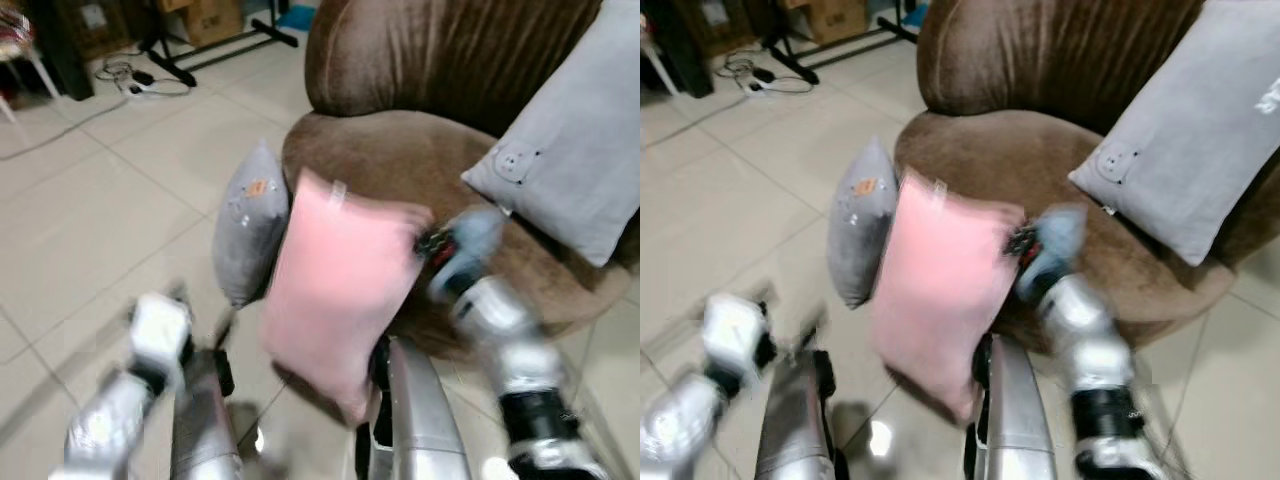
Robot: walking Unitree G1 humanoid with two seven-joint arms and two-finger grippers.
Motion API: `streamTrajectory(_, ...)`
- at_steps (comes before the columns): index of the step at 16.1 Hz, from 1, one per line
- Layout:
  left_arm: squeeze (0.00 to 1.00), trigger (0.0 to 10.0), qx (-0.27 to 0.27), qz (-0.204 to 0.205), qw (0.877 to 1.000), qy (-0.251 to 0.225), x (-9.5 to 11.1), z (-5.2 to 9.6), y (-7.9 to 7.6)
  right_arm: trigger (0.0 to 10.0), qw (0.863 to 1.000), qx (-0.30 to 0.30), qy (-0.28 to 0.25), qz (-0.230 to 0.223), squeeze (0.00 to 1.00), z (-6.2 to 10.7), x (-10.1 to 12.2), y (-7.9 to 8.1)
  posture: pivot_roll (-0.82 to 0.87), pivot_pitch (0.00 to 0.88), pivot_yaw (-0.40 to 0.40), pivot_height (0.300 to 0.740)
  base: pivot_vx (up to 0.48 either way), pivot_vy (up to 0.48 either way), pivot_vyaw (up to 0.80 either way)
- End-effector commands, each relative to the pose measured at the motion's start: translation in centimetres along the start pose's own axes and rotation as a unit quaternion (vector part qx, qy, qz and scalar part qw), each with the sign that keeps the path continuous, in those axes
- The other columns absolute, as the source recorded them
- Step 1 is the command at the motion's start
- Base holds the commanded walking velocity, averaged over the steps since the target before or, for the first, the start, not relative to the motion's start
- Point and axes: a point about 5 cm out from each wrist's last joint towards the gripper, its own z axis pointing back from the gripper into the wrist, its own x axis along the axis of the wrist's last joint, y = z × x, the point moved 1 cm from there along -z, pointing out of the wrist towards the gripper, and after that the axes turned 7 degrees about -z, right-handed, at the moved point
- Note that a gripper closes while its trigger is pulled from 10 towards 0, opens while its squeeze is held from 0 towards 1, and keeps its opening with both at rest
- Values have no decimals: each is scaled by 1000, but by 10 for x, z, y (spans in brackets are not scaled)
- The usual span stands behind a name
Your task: Move the pillow to the sofa from floor
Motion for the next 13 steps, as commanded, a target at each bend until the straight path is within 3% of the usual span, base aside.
streamTrajectory(1, 329, 10000, 0, -6, 1000, -4, 9, -3, 0, 0, 996, 14, -93, 8, 0, -4, 53, 6, 17, 0, -26, 474, 0, 0, 0)
streamTrajectory(2, 322, 10000, 7, -13, 1000, -17, 18, -7, 3, 1373, 994, 12, -106, 17, 0, -6, 65, 8, 14, 0, -25, 474, 0, 0, 0)
streamTrajectory(3, 290, 10000, 33, 1, 997, -73, 53, -17, 13, 10000, 991, 0, -130, 34, 0, -8, 97, 15, 14, 0, -26, 474, 0, 0, 0)
streamTrajectory(5, 267, 10000, 47, 6, 993, -109, 78, -20, 18, 10000, 985, 9, -170, 32, 0, -5, 123, 28, 21, 0, -33, 474, 0, 0, 0)
streamTrajectory(6, 267, 10000, 64, -9, 991, -119, 91, -22, 23, 10000, 983, -21, -176, 45, 0, -8, 134, 30, 27, 0, -36, 474, 0, 0, 0)
streamTrajectory(7, 263, 10000, 69, -10, 990, -119, 95, -22, 24, 10000, 982, -33, -177, 60, 0, -10, 133, 32, 28, 0, -35, 474, 0, 0, 0)
streamTrajectory(10, 263, 10000, 65, -28, 993, -92, 87, -18, 23, 10000, 985, -54, -122, 107, 0, -15, 103, 40, 31, 0, -36, 499, 0, 0, 0)
streamTrajectory(13, 267, 10000, 75, -31, 993, -80, 89, -18, 26, 10000, 985, -94, -134, 61, 0, -15, 108, 41, 33, 0, -31, 529, 0, 0, 0)
